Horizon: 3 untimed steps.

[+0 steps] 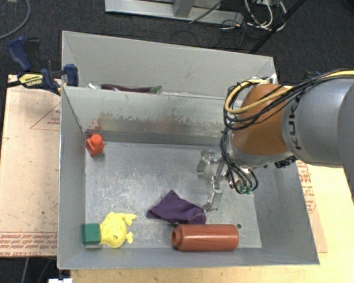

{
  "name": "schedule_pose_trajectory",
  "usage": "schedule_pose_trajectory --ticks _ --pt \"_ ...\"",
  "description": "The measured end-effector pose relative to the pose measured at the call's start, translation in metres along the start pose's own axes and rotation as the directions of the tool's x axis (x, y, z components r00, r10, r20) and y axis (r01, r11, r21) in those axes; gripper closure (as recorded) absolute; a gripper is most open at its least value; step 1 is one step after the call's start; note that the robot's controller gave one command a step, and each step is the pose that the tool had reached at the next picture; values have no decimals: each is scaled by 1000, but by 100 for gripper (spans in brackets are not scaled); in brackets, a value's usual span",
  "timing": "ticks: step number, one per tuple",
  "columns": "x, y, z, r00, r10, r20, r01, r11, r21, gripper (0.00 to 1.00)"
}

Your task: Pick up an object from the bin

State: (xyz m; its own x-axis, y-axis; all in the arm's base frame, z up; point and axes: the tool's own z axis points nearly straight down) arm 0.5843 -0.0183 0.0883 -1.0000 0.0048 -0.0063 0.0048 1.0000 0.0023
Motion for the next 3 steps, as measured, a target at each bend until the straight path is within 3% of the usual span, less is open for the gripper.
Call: schedule_pose_trajectory --ticks 1,2,3 --pt "7 26 12 1000 14 -8 -14 1000 2 0" --pt "8 68 12 997 -76 -3 76 997 0 0" --pt "5 107 18 985 -172 -4 172 985 -1 100"
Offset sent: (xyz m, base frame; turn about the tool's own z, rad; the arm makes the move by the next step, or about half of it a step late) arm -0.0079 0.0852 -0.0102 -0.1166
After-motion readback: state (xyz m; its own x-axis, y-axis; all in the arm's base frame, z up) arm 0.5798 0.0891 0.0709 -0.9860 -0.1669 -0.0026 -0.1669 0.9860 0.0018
